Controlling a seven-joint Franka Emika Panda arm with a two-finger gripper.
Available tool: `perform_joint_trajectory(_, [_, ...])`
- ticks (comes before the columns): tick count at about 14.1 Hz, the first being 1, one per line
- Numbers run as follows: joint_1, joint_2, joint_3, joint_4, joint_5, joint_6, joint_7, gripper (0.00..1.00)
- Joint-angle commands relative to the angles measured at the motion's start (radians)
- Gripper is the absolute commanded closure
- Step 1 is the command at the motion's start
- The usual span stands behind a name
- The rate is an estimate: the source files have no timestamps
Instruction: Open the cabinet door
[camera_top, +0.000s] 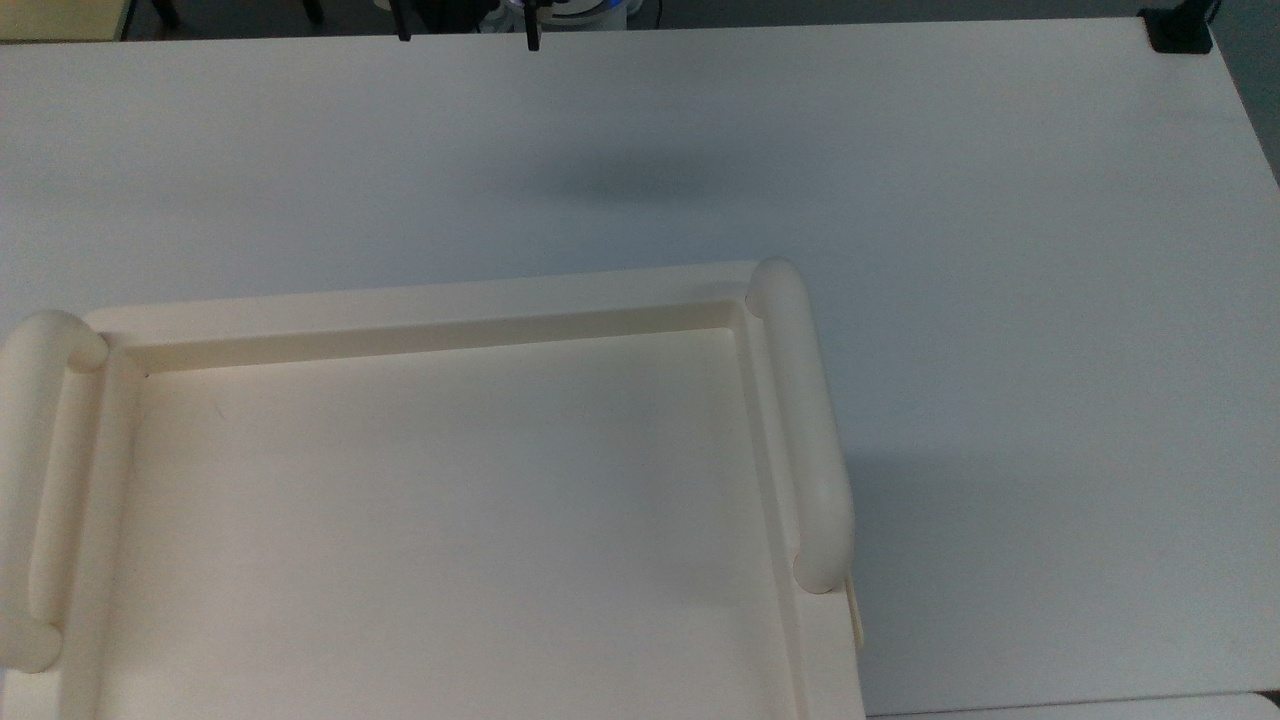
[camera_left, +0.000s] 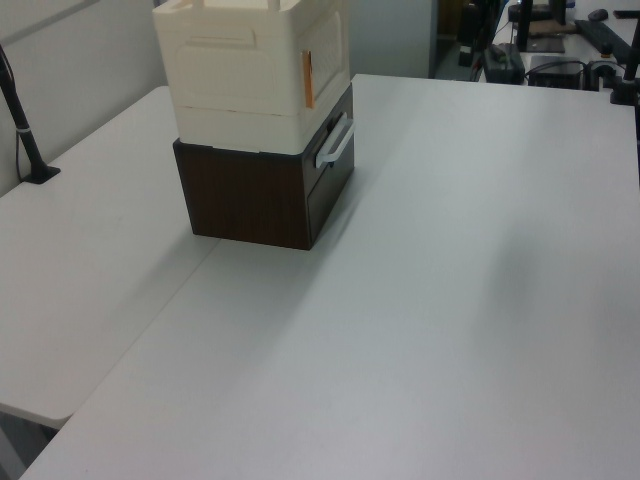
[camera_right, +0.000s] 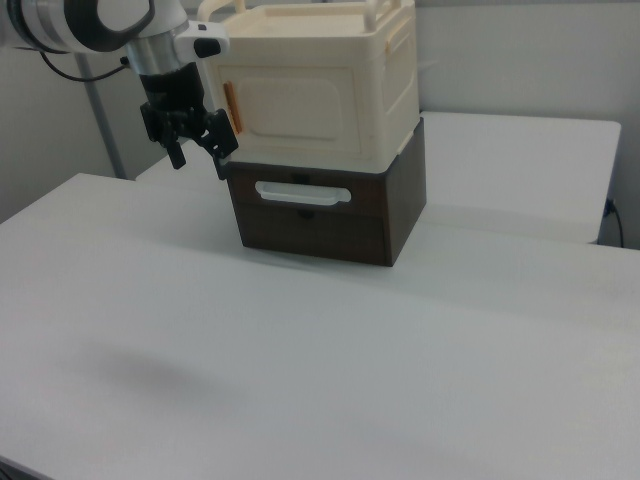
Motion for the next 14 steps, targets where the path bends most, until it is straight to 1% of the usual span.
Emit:
perform_joint_trajectory(1, [-0.012,0.000,0.009,0.005,0.006,-0.042,-0.038,0.00])
perform_joint_trajectory(9, [-0.026,0.002,0.010,0.006,0.004,-0.051,-0.248,0.00])
perform_joint_trajectory(12, [-0.025,0.002,0.011,0.006,-0.003,-0.070,-0.274,0.00])
perform_joint_trajectory(13, [-0.022,0.002,0.011,0.006,-0.003,-0.070,-0.283,0.04])
perform_joint_trajectory(14, [-0.017,0.003,0.011,0.006,0.004,-0.062,-0.293,0.11])
